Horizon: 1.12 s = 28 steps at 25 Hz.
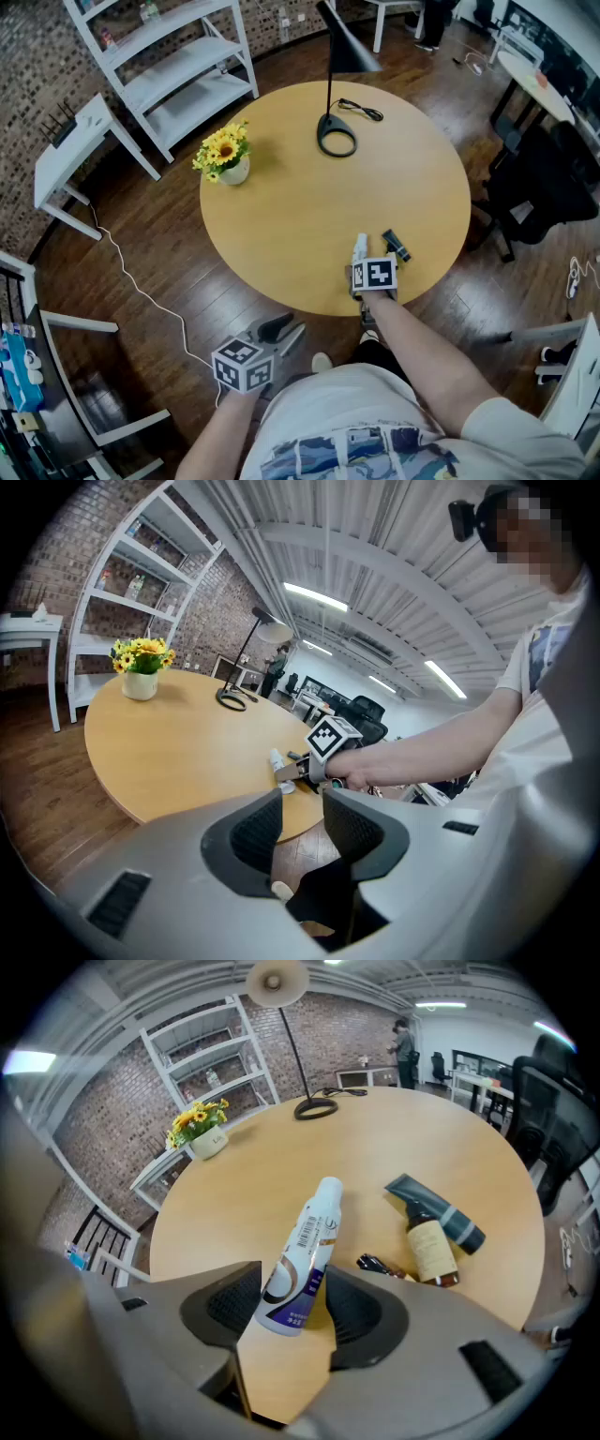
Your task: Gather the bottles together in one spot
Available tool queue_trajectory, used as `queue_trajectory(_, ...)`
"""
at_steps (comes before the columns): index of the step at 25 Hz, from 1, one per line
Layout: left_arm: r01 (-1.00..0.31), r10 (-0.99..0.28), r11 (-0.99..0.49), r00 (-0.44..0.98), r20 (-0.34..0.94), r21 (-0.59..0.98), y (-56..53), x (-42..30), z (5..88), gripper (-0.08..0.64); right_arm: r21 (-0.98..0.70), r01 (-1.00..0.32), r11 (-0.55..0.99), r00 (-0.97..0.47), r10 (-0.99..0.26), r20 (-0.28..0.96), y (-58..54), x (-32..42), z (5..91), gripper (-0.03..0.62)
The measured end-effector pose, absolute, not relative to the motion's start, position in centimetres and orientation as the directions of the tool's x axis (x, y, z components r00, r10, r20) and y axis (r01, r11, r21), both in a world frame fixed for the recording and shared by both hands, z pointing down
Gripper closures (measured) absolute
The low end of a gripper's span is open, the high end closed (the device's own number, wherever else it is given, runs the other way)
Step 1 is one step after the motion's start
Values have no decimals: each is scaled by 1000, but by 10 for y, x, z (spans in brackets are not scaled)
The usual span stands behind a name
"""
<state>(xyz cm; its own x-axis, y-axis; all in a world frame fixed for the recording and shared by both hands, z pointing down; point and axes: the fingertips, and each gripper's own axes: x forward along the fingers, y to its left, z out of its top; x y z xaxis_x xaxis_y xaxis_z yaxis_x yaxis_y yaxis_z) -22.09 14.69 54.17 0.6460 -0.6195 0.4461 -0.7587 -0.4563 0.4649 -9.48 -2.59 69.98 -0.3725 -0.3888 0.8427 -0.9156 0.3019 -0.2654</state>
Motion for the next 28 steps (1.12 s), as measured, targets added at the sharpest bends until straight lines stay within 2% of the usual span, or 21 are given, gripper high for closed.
queue_trajectory(2, -751, -606, -468, 657, 449, 467, 150, -214, 542, 449, -245, -906, 346, -364, -342, 866, -21, -99, 708, 342)
queue_trajectory(4, -745, -599, -475, 663, 448, 468, 153, -208, 542, 449, -204, -885, 419, -350, -310, 884, -19, -104, 712, 380)
queue_trajectory(8, -756, -619, -453, 648, 444, 472, 155, -210, 543, 449, -96, -830, 550, -319, -325, 890, -22, -97, 705, 385)
queue_trajectory(12, -720, -646, -410, 663, 378, 561, 150, -220, 533, 449, -157, -783, 602, -439, -356, 825, -4, -103, 672, 387)
queue_trajectory(17, -518, -656, -335, 728, 199, 787, 107, -212, 511, 449, -198, -744, 638, -568, -448, 691, 27, -100, 601, 389)
queue_trajectory(21, -299, -623, -194, 773, 118, 934, 61, -187, 524, 340, -223, -708, 670, -651, -495, 576, 52, -101, 547, 390)
queue_trajectory(24, -183, -638, -182, 769, 26, 966, 23, -174, 517, 333, -172, -667, 725, -693, -518, 501, 63, -105, 518, 390)
queue_trajectory(28, -107, -616, -217, 786, -51, 970, -9, -150, 497, 339, -41, -646, 762, -681, -551, 482, 63, -101, 508, 388)
